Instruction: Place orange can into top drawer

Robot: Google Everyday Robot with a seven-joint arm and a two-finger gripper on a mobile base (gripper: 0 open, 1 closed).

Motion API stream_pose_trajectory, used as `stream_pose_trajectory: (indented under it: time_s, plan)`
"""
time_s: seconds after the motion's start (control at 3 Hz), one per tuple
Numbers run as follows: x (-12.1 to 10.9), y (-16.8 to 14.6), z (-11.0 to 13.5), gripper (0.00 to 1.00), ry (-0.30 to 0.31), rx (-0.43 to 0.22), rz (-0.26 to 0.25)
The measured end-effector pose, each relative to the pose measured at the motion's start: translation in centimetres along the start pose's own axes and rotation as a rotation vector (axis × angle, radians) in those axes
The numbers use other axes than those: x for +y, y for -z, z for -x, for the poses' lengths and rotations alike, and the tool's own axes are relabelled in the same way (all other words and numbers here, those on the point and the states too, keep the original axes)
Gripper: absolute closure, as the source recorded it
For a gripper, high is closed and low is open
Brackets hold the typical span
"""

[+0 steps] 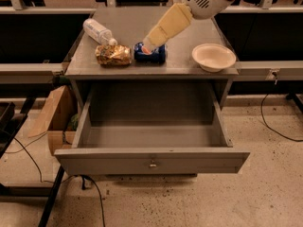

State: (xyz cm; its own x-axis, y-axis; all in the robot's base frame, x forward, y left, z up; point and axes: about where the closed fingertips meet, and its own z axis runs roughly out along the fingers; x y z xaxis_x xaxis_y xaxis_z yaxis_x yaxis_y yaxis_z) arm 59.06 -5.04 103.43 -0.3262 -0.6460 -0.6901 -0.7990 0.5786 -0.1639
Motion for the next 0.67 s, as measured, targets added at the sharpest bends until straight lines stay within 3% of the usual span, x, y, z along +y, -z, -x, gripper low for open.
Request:
stream_pose_trajectory:
  time_s: [0.67]
  plan:
    - [-1.0, -10.5, 6.3, 0.0, 0.032, -0.165, 0.05]
